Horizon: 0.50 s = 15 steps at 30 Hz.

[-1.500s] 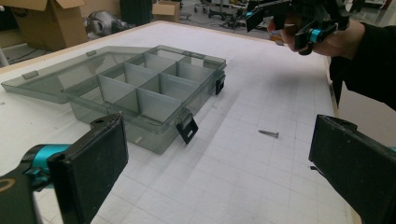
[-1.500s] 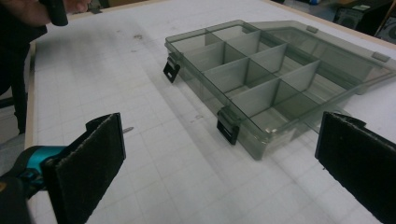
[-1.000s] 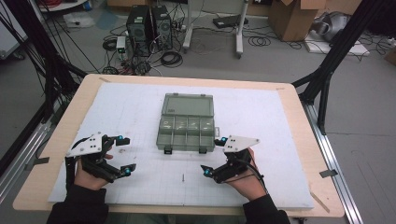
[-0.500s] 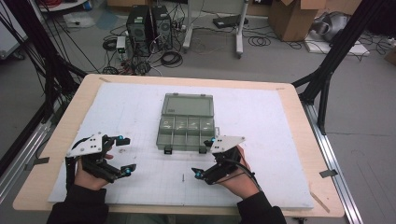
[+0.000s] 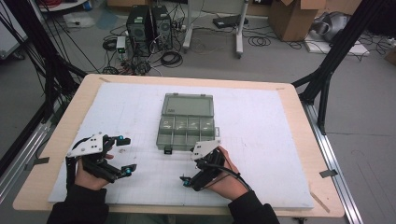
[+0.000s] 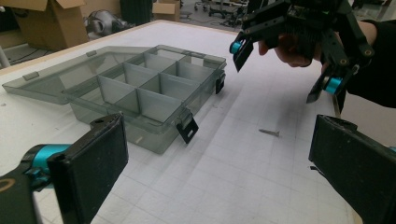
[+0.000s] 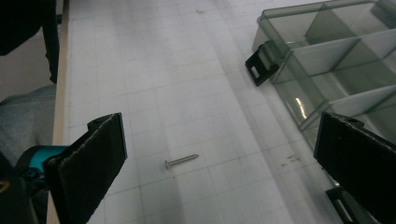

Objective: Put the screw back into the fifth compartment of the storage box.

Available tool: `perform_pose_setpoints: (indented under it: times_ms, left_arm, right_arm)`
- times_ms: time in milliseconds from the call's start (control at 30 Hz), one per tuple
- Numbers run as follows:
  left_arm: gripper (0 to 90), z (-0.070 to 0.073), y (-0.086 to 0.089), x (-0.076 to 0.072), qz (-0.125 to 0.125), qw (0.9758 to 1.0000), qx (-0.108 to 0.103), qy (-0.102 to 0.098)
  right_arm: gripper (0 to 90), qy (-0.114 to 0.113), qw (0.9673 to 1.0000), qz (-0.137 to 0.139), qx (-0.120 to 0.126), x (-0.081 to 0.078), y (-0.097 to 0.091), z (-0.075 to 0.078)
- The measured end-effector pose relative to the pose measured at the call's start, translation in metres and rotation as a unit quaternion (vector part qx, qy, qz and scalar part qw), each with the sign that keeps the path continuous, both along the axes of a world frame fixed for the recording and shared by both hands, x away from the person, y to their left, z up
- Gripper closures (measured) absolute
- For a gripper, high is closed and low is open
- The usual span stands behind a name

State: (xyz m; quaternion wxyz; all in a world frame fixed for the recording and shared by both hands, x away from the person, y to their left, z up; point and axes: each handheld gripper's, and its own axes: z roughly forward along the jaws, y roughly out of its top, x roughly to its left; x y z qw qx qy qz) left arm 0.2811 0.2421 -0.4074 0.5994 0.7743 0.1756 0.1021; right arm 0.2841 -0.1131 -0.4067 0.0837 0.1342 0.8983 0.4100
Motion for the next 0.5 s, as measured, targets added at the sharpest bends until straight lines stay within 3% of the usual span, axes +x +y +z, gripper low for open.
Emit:
perform_pose_setpoints:
  times_ms: [333, 500]
  left_arm:
    - [5.0, 0.0, -0.001, 0.0, -0.001, 1.0, 0.001, -0.001]
    - [5.0, 0.0, -0.001, 0.0, 0.0, 1.0, 0.001, -0.001]
  right_arm:
    - [4.5, 0.013, 0.9986, 0.012, -0.05, 0.001, 0.013, -0.01]
    - [5.5, 0.025, 0.9972, 0.001, -0.071, 0.003, 0.018, -0.013]
